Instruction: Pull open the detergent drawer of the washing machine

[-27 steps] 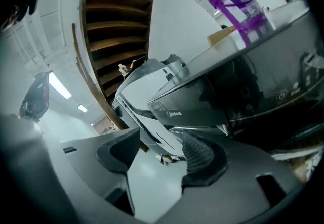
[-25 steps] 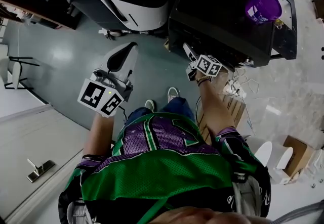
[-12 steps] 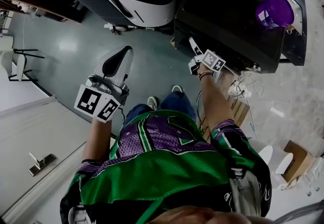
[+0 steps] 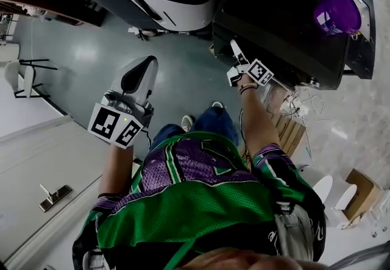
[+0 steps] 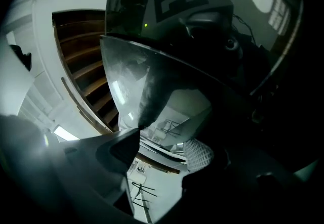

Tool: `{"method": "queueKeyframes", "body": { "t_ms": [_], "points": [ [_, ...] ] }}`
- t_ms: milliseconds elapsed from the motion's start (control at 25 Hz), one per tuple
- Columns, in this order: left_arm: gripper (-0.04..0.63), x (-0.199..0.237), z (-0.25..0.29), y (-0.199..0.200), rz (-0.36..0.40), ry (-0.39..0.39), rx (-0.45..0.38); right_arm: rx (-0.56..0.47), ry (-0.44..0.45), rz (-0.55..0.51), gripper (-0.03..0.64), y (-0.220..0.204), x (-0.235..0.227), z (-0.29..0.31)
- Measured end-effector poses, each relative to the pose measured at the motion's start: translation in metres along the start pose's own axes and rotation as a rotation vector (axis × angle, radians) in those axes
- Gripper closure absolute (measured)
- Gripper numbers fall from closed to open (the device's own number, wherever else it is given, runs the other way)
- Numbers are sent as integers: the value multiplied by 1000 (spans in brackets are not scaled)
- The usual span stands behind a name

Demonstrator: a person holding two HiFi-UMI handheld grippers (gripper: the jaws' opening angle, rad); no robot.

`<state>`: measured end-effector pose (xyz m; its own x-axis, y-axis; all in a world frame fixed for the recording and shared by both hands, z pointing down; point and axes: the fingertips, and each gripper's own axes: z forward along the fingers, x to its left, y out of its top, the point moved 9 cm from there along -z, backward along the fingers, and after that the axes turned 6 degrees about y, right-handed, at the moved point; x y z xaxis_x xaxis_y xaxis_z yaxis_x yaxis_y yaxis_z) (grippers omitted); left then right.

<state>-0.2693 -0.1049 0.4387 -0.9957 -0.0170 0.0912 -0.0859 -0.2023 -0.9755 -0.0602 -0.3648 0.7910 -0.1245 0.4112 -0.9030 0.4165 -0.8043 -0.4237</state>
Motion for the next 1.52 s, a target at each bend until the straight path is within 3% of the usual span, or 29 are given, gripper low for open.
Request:
{"method": "queueKeyframes", "body": {
  "t_ms": [200, 360, 680, 1520],
  "points": [
    [578, -2, 1, -6, 5, -3, 18, -29, 59, 29, 368, -1, -3, 4],
    [578, -2, -5, -8, 22, 6, 29, -47, 101, -6, 371, 0, -1, 5],
    [578, -2, -13, -12, 21, 20, 36, 5, 89, -10, 405, -10, -1, -6],
    [578, -11, -50, -10, 18, -20, 6, 45, 68, 0, 410, -46, 19, -33]
  ]
}}
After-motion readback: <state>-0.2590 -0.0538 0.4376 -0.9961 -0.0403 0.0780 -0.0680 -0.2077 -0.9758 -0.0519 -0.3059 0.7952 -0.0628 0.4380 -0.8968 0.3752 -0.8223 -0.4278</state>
